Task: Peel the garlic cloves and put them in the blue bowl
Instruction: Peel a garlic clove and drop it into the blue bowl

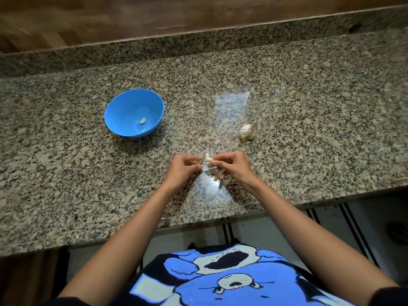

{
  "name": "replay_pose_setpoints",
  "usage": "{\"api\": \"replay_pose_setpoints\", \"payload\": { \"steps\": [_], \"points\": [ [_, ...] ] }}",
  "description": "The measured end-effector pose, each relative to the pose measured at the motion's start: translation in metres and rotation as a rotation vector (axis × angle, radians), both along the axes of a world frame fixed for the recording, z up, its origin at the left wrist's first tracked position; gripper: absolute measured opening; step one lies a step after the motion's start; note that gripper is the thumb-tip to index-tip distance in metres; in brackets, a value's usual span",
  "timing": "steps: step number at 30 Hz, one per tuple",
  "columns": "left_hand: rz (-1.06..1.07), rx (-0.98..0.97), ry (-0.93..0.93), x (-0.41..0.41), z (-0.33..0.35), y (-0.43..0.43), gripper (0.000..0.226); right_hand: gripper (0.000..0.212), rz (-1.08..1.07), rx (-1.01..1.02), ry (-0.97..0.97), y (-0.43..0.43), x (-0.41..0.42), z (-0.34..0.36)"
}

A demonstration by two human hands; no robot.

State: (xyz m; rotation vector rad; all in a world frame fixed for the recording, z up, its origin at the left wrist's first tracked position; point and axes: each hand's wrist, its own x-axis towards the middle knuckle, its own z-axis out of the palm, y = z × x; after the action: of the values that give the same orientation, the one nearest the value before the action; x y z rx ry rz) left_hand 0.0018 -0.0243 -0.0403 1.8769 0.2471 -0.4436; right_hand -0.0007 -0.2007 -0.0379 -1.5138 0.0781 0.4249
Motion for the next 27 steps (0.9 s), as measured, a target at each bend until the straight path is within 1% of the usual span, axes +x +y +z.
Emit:
{"api": "replay_pose_setpoints", "payload": {
  "steps": [2, 5, 8, 13, 15, 16, 18, 19, 21, 23, 24, 25, 26, 27],
  "points": [
    [0.024, 0.027, -0.098, -0.001, 0.002, -0.004, 0.023, 0.017, -0.033, -0.005, 0.018, 0.002, -0.002, -0.002],
    [0.043, 0.065, -0.240, -0.003, 0.011, -0.009, 0.025, 0.015, -0.071, -0.019, 0.028, 0.005, -0.004, -0.003],
    [-0.066, 0.077, -0.256, -0.006, 0.016, -0.012, 0.021, 0.014, -0.027, -0.101, 0.013, 0.004, -0.003, -0.002],
    [-0.132, 0.111, -0.293, -0.006, 0.023, -0.010, 0.013, 0.015, 0.219, -0.271, -0.020, -0.002, 0.001, 0.007],
    [-0.147, 0.148, -0.297, -0.007, 0.024, -0.011, 0.011, 0.015, 0.236, -0.305, -0.034, -0.002, 0.003, 0.010],
    [-0.151, 0.177, -0.293, -0.006, 0.025, -0.012, 0.009, 0.016, 0.231, -0.377, -0.086, -0.001, 0.003, 0.010],
    [-0.136, 0.188, -0.244, -0.004, 0.026, -0.015, 0.006, 0.018, 0.228, -0.600, -0.300, 0.001, 0.000, 0.008],
    [-0.108, 0.142, -0.184, -0.003, 0.027, -0.016, 0.004, 0.018, 0.233, -0.682, -0.423, 0.001, -0.001, 0.006],
    [-0.021, -0.053, 0.007, -0.001, 0.031, -0.015, 0.002, 0.023, 0.265, -0.746, -0.619, 0.001, -0.003, 0.004],
    [0.078, -0.259, 0.234, 0.000, 0.035, -0.012, 0.004, 0.033, 0.292, -0.785, -0.771, 0.001, -0.003, 0.003],
    [0.121, -0.332, 0.320, 0.000, 0.036, -0.010, 0.007, 0.036, 0.292, -0.811, -0.834, 0.001, -0.001, 0.002],
    [0.160, -0.392, 0.374, 0.000, 0.036, -0.009, 0.010, 0.036, 0.283, -0.825, -0.866, 0.001, 0.000, 0.001],
    [0.197, -0.446, 0.394, 0.000, 0.035, -0.008, 0.013, 0.032, 0.269, -0.831, -0.828, 0.002, 0.000, 0.002],
    [0.241, -0.500, 0.391, -0.001, 0.034, -0.010, 0.014, 0.026, 0.237, -0.813, -0.720, 0.003, 0.001, 0.003]
  ]
}}
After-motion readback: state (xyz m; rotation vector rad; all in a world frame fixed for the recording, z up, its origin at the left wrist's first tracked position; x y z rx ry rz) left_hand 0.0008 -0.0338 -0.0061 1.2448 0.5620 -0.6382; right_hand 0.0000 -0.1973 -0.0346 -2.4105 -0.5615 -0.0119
